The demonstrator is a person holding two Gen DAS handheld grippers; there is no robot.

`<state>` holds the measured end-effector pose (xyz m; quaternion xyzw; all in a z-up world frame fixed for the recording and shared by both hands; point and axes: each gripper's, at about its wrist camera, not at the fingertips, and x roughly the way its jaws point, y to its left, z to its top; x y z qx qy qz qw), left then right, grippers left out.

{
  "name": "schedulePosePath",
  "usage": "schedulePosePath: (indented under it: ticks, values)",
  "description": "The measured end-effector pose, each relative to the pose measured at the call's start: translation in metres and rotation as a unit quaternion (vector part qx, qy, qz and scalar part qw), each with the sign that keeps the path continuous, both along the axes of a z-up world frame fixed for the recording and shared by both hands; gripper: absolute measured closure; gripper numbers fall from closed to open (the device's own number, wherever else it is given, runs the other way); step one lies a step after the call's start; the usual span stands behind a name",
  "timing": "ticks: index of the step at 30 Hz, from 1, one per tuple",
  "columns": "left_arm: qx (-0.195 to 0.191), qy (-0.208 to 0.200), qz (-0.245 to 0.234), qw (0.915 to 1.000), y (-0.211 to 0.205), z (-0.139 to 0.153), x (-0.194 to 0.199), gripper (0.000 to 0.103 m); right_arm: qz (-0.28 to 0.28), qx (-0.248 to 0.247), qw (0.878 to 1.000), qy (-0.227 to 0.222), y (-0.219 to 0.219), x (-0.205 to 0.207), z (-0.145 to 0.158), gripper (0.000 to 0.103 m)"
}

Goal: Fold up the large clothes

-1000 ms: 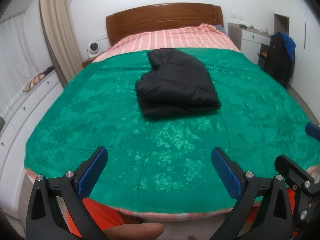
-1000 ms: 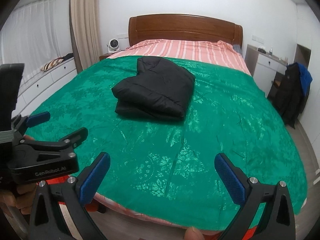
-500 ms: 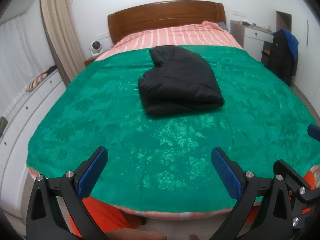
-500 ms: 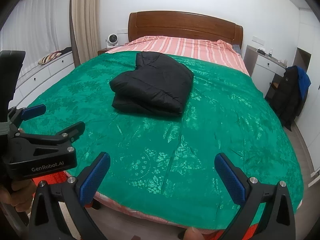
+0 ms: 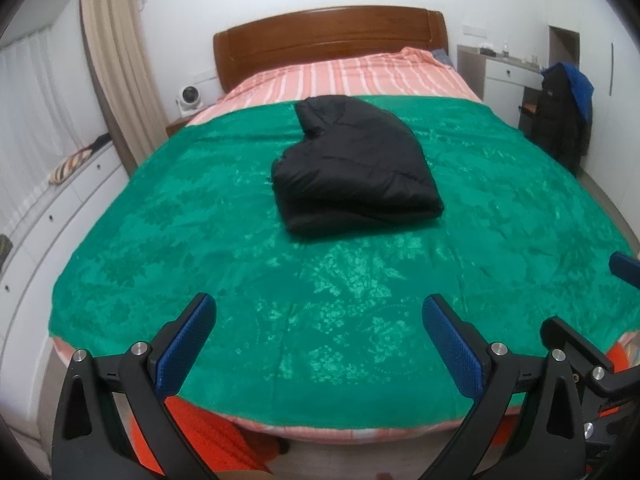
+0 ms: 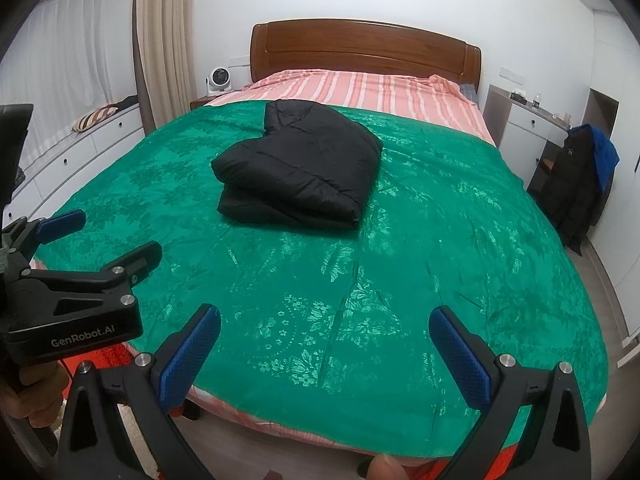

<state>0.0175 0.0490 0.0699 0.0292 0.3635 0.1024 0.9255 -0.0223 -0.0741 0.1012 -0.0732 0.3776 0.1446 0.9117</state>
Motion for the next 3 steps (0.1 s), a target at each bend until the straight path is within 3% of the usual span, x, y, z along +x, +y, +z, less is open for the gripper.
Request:
schedulePosePath:
  ticks: [3]
  values:
    - [0.009,-0.005,0.001,0.9999,-0.0016,0.001,-0.0008,0.0,-0.003,0.003,1.0,-0.002,-0.0028,-0.0004,0.0014,0.0]
